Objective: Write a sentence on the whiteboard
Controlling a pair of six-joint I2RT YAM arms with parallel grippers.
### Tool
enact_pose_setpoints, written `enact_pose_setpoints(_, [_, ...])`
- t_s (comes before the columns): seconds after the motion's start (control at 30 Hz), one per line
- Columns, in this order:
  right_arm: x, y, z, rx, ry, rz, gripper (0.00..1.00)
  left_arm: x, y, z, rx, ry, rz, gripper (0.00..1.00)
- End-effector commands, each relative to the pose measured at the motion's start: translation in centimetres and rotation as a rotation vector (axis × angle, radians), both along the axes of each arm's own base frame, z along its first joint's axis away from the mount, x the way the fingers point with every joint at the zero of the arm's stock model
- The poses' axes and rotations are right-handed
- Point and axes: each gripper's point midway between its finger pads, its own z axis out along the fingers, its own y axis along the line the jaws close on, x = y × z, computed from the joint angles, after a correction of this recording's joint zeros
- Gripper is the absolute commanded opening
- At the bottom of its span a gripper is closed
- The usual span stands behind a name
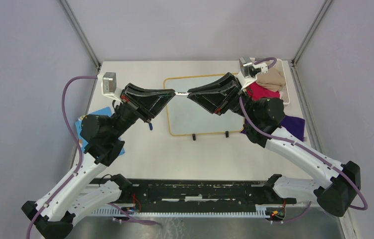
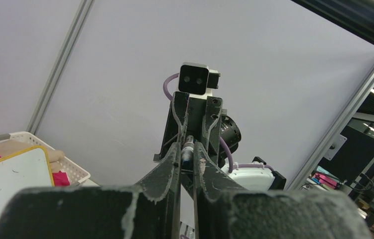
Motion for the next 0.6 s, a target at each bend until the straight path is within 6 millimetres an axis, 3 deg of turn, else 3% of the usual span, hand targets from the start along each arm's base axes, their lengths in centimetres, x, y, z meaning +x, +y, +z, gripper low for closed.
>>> enact_pose_setpoints(0.0, [-1.25, -1.41, 2.73, 0.097, -0.062, 0.002, 0.28, -0.16, 0.57, 0.63, -0.021, 0.001, 0.013, 0.02])
enact_pose_setpoints(0.17, [-1.12, -1.45, 2.65, 0.099, -0.054, -0.002, 0.26, -0.17, 0.57, 0.57, -0.019, 0.001, 0.013, 0.02])
enact_pose_setpoints(0.37, [-0.86, -1.42, 2.59, 0.105, -0.040, -0.007, 0.32, -0.23, 0.64, 0.51, -0.020, 0.001, 0.014, 0.02])
enact_pose_setpoints(0.57, [-0.99, -1.29, 2.55, 0.098, -0.043, 0.003, 0.26, -0.24, 0.66, 0.64, -0.021, 0.000, 0.015, 0.02])
